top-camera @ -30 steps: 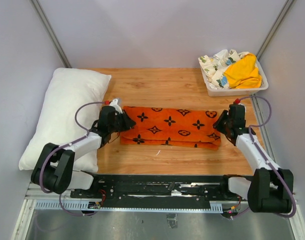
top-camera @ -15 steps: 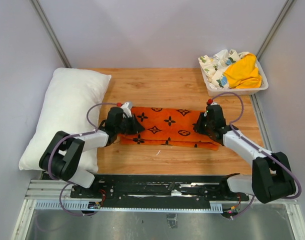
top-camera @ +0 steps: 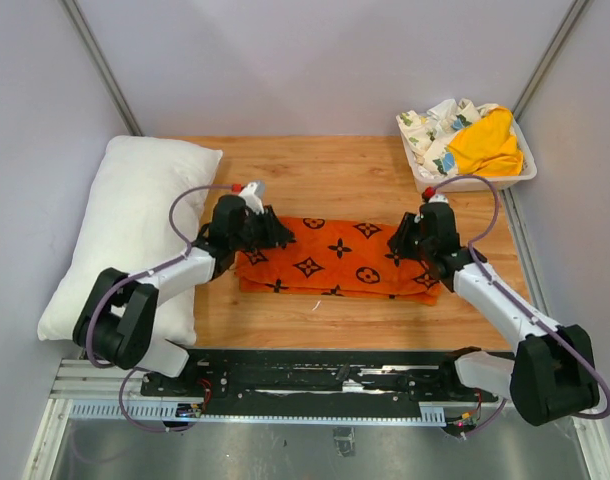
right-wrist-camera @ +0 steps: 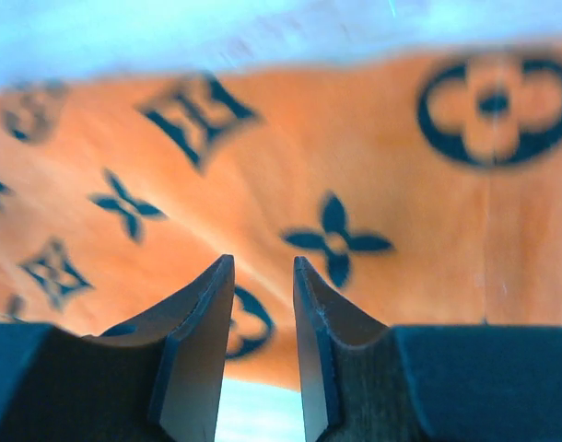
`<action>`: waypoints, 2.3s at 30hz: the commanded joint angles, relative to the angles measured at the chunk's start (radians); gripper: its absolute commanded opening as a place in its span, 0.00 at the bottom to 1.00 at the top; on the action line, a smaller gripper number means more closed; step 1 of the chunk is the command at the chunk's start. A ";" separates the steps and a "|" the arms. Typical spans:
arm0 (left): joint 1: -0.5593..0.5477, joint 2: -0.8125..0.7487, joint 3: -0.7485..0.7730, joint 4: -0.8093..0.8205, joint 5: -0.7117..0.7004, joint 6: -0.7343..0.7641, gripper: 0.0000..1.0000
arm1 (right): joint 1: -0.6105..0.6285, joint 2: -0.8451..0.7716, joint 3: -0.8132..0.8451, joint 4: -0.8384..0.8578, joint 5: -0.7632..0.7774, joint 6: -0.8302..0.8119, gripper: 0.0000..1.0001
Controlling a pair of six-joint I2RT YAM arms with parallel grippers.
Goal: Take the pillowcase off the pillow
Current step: Fold the pillowcase at the center of the board.
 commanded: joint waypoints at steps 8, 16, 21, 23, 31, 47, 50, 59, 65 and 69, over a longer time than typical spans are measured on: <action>-0.015 0.343 0.320 0.262 0.216 -0.077 0.25 | 0.092 0.367 0.299 0.416 -0.416 0.024 0.30; -0.013 0.491 0.204 0.536 0.163 -0.199 0.19 | 0.060 0.649 0.219 0.741 -0.524 0.206 0.21; 0.085 0.560 0.109 0.669 0.144 -0.270 0.18 | -0.099 0.799 0.153 0.978 -0.653 0.377 0.19; 0.158 0.595 0.055 0.773 0.191 -0.339 0.18 | -0.166 0.797 0.102 1.043 -0.670 0.413 0.20; 0.368 0.539 -0.102 0.814 0.177 -0.357 0.15 | -0.431 0.658 -0.092 0.930 -0.523 0.369 0.25; 0.335 0.059 0.068 0.161 -0.188 -0.033 0.55 | -0.411 0.301 -0.037 0.568 -0.373 0.154 0.75; 0.284 -0.041 0.099 0.069 -0.306 0.044 0.75 | -0.404 0.194 -0.026 0.458 -0.324 0.115 0.96; 0.180 -0.071 0.058 -0.043 -0.504 0.093 0.99 | -0.405 -0.015 -0.071 0.300 -0.233 0.033 0.99; 0.407 -0.087 -0.001 -0.022 -0.149 0.063 0.99 | -0.399 -0.076 -0.116 0.316 -0.305 0.060 0.99; 0.416 -0.030 -0.013 0.028 0.111 0.037 0.99 | -0.382 -0.078 -0.121 0.316 -0.330 0.058 0.98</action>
